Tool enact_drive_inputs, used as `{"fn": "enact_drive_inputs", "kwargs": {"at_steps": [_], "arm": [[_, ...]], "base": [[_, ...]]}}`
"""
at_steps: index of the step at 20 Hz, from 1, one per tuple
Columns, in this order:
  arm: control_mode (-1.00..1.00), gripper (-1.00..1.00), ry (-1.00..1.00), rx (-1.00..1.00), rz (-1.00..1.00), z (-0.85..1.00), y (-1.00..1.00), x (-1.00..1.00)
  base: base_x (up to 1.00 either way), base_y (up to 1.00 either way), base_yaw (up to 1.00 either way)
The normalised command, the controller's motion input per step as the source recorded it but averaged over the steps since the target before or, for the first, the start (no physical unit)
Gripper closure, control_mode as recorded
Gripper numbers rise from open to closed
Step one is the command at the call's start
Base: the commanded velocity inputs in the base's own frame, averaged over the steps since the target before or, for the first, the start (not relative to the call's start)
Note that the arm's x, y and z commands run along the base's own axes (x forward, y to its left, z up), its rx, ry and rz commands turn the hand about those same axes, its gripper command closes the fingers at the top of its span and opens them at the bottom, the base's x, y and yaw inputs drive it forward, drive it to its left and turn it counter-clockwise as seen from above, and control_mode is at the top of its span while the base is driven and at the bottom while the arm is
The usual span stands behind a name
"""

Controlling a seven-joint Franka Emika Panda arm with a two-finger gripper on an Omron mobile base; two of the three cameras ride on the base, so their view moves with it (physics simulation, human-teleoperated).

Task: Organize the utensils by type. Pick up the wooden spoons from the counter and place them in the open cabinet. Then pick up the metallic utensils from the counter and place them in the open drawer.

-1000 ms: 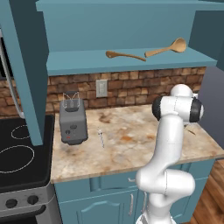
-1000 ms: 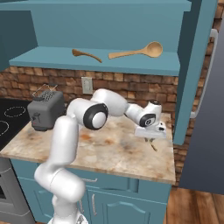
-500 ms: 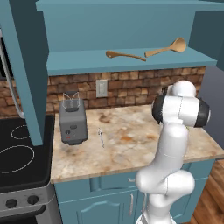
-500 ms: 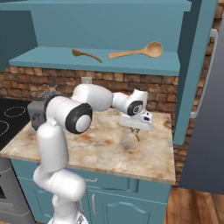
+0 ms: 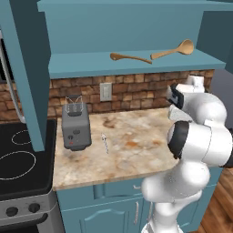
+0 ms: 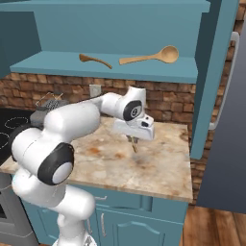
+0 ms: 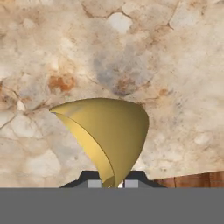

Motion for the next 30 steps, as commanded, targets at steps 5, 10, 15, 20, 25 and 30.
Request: {"fn": "enact_drive_inputs", "kwargs": {"at_steps": [5,10,15,20,25,30], "arm": [[-1.00,1.00,0.00,-0.07,0.08,0.36,0.25,-1.00],[-1.00,1.00,0.00,-0.06,0.16,0.03,0.29,-1.00],[-1.00,1.00,0.02,-0.08,0.16,0.43,0.51,-0.76],[-1.00,1.00,0.00,-0.05,0.19,0.45,0.46,-0.67],[-1.00,1.00,-0.20,0.00,0.17,0.24,0.06,-0.82],[-1.00,1.00,-0.14,0.00,0.11,0.16,0.13,-0.16]], "base": [[0.00,0.00,0.00],[0.00,0.00,0.00],[0.00,0.00,0.00],[0.00,0.00,0.00],[0.00,0.00,0.00],[0.00,0.00,0.00]]}}
